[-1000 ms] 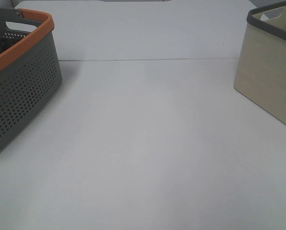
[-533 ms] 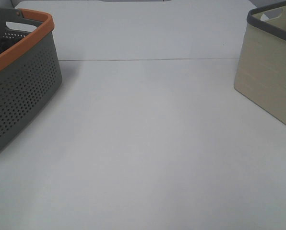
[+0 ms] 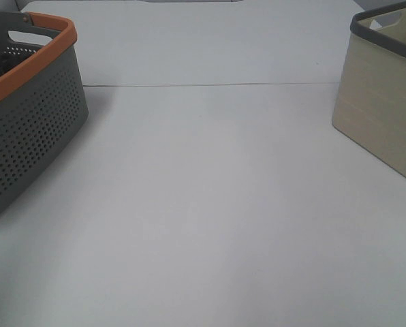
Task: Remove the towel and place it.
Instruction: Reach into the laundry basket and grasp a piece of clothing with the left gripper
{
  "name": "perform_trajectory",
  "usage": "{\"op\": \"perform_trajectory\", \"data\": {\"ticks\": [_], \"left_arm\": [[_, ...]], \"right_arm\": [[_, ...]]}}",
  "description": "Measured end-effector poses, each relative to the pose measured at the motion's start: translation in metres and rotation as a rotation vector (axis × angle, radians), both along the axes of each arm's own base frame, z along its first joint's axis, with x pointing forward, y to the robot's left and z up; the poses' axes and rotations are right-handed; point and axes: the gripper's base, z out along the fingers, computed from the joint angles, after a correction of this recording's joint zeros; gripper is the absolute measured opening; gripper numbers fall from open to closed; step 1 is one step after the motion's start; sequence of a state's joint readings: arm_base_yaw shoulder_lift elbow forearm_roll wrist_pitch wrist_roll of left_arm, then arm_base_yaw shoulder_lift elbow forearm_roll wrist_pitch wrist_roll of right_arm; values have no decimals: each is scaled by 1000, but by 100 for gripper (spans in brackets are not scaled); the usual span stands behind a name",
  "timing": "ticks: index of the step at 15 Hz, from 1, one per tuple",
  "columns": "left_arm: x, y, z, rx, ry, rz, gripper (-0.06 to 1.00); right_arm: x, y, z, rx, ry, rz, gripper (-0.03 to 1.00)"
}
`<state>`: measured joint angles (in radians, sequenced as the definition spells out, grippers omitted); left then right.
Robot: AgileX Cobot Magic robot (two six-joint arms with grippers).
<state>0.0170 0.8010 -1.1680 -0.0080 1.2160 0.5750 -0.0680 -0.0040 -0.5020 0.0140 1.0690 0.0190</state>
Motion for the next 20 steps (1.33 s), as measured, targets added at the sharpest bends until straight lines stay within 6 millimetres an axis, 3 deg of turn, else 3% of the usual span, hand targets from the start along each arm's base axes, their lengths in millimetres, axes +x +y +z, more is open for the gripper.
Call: {"op": "perform_trajectory", "data": {"ticks": [3,4,8,11,12,16,20], "left_arm": [[56,4,12,151,69,-104,98],[83,6,14,215,71,-141,98],[158,17,-13,480,66,-255,98],[201,26,-47,585,124,-324,98],[207,28,-52,597,132,-332,98],[246,52,-105,660,257,-411,98],[281,56,-165,664,322,-493,98]], "right_arm": [[0,0,0,0,0,0,70],[0,0,0,0,0,0,70],[0,0,0,0,0,0,70],[0,0,0,0,0,0,70],[0,0,0,0,0,0,70],[0,0,0,0,0,0,70],[0,0,0,0,0,0,70]]}}
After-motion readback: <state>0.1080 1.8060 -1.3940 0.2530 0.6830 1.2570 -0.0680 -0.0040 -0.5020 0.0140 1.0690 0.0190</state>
